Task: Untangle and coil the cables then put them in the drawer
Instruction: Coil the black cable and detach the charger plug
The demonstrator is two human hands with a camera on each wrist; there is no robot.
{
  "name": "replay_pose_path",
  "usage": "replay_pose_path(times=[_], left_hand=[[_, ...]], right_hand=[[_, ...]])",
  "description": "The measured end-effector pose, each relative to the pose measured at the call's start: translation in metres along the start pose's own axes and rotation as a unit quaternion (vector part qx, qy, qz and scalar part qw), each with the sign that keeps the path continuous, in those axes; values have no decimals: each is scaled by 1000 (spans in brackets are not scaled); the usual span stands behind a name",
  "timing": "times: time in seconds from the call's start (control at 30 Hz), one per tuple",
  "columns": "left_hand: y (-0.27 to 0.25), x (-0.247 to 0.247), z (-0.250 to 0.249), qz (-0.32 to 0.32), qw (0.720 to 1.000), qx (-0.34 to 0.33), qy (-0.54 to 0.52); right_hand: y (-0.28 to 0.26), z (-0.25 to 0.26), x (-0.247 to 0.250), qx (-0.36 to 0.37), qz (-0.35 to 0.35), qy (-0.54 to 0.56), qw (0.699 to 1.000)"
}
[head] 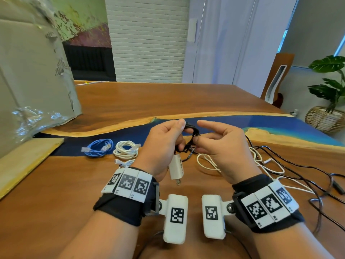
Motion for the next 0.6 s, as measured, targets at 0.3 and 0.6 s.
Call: replay_pose_path(times=[0.3, 0.6], left_hand=[[1, 3, 5, -14, 999, 19, 44], [-5, -6, 1, 46, 965, 134, -222]], right_hand=[[0, -2, -3, -112, 92, 187, 972], [-1, 22, 3, 80, 81, -74, 991]])
Point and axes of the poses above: each hand's wrist, its own y-axis towards the middle knuckle, its own x-axis out of the back of the hand, z = x × y, the point moved 9 cm from there along y, towards the middle knuckle, and after that the axes turned 6 degrees about -z, right-handed, at the moved point
